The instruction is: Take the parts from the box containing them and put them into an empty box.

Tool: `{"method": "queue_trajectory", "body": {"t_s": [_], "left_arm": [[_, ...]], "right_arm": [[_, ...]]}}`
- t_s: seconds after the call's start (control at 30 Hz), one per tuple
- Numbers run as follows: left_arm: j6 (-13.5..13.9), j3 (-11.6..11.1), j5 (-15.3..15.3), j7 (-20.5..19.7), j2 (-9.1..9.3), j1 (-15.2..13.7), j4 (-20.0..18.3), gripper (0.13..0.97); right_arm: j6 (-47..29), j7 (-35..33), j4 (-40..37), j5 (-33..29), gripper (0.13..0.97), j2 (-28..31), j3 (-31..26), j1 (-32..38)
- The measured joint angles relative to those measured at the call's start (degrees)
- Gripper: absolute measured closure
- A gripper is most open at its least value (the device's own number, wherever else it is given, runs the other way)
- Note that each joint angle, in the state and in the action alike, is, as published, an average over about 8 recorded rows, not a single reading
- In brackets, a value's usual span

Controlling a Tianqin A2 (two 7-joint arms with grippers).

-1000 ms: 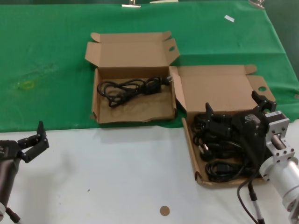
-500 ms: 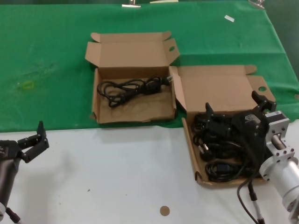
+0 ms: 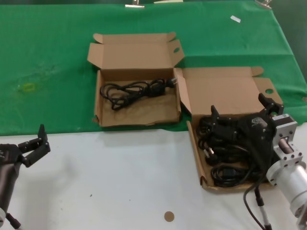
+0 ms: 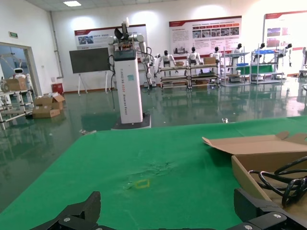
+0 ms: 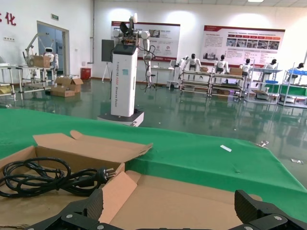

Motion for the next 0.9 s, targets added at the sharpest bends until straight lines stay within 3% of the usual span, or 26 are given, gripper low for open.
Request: {"method": "queue_trajectory", "body": {"t_s": [0.9], "left_arm": [[0.0, 0.0, 0.0, 0.0, 0.0, 0.0, 0.0, 0.132]], "right_arm": [[0.0, 0.0, 0.0, 0.0, 0.129, 0.0, 0.0, 0.0]]}}
